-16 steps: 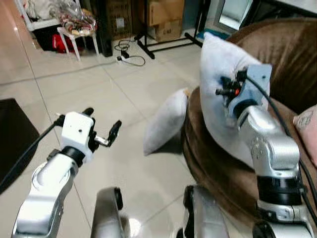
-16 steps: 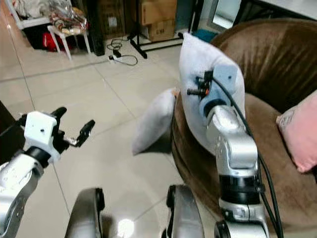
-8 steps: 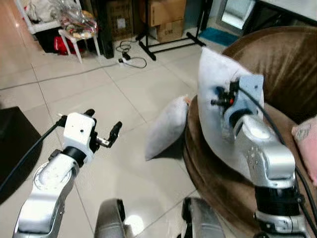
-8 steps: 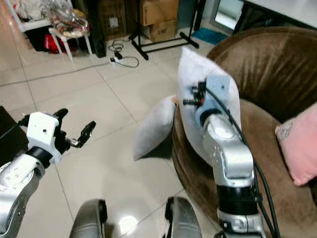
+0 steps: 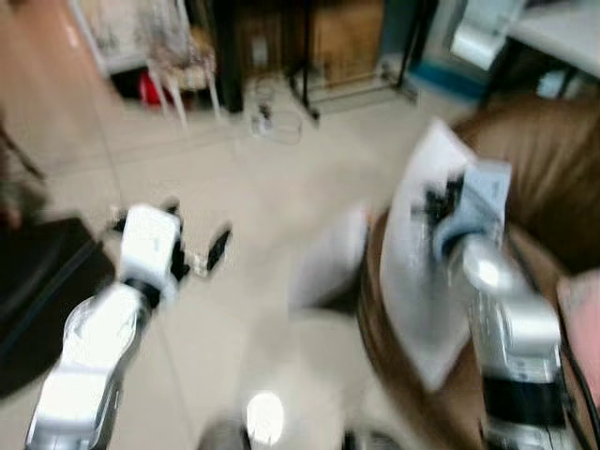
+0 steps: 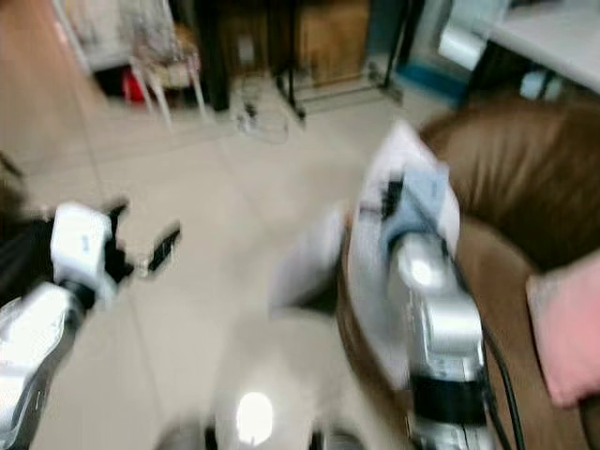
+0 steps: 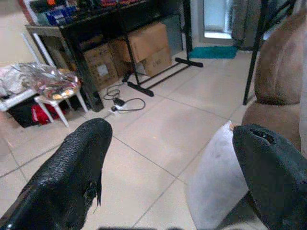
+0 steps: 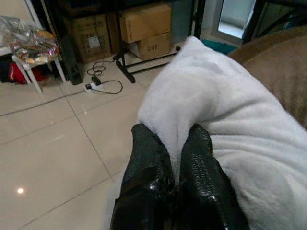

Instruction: Move the pillow to the sofa from floor

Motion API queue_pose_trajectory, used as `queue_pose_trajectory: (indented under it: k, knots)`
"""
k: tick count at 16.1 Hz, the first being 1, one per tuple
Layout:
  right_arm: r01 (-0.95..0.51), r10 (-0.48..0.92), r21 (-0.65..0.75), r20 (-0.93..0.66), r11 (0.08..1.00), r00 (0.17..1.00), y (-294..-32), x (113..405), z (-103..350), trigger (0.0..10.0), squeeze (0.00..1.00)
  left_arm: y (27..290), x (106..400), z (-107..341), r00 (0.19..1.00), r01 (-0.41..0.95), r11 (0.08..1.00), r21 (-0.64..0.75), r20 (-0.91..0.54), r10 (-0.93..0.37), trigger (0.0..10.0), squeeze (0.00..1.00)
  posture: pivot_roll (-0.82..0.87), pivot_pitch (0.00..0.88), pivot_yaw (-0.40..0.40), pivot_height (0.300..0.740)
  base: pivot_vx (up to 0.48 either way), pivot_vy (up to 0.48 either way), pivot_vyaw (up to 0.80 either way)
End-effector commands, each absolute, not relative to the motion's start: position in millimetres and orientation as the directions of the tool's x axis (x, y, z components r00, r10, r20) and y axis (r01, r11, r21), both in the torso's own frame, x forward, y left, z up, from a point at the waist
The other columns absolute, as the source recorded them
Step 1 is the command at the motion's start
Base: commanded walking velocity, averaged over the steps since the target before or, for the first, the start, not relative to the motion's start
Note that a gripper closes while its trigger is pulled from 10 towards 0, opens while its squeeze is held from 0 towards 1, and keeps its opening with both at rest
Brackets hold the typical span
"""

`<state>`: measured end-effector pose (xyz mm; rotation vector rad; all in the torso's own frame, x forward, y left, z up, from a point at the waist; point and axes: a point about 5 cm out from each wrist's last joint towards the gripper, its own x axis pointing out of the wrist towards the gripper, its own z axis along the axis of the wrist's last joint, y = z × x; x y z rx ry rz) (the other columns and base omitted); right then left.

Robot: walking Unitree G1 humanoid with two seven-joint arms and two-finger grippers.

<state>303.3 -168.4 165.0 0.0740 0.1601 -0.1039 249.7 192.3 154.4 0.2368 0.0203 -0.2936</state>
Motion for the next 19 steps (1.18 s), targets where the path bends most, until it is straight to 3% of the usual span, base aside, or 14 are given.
queue_pose_trajectory:
  k: [1,6,7,8,12,19]
  knots:
    - [0.102,-0.095,0.076,-0.091,0.992,0.991,-167.7,301.3,179.7,0.0,0.00,190.5,249.0,155.3,0.956,0.291,0.927,0.236,-0.056,-0.286,10.0,0.00,-0.01,0.000,-0.026,0.740,0.000,0.000,0.00]
    - [0.072,-0.061,0.109,-0.095,0.992,0.994,-154.5,299.6,178.6,0.0,0.00,198.9,252.8,161.0,0.973,0.228,0.944,0.237,-0.034,-0.227,10.0,0.00,-0.01,0.000,-0.027,0.740,0.000,0.000,0.00]
    - [0.071,-0.059,0.108,-0.109,0.992,0.992,-152.6,299.7,177.4,9.1,0.00,200.0,252.8,162.2,0.975,0.220,0.946,0.240,-0.029,-0.219,10.0,0.00,0.00,0.000,-0.026,0.740,0.000,0.000,0.00]
    - [0.058,-0.040,0.152,-0.120,0.987,0.992,-149.5,299.8,176.1,10.0,0.00,201.6,253.1,162.4,0.977,0.214,0.945,0.246,-0.029,-0.213,10.0,0.00,0.00,0.000,-0.026,0.740,0.000,0.000,-0.80]
    - [0.021,0.002,0.189,-0.117,0.982,0.993,-141.3,298.6,175.6,10.0,0.00,205.3,254.6,165.9,0.980,0.195,0.949,0.249,-0.014,-0.198,10.0,0.00,0.00,0.000,-0.024,0.740,0.000,0.000,-0.80]
    - [-0.002,0.025,0.207,-0.112,0.978,0.993,-133.6,300.4,175.8,10.0,0.00,207.7,256.1,167.7,0.981,0.188,0.948,0.256,-0.012,-0.191,10.0,0.00,0.01,0.000,-0.020,0.740,0.310,0.000,-0.80]
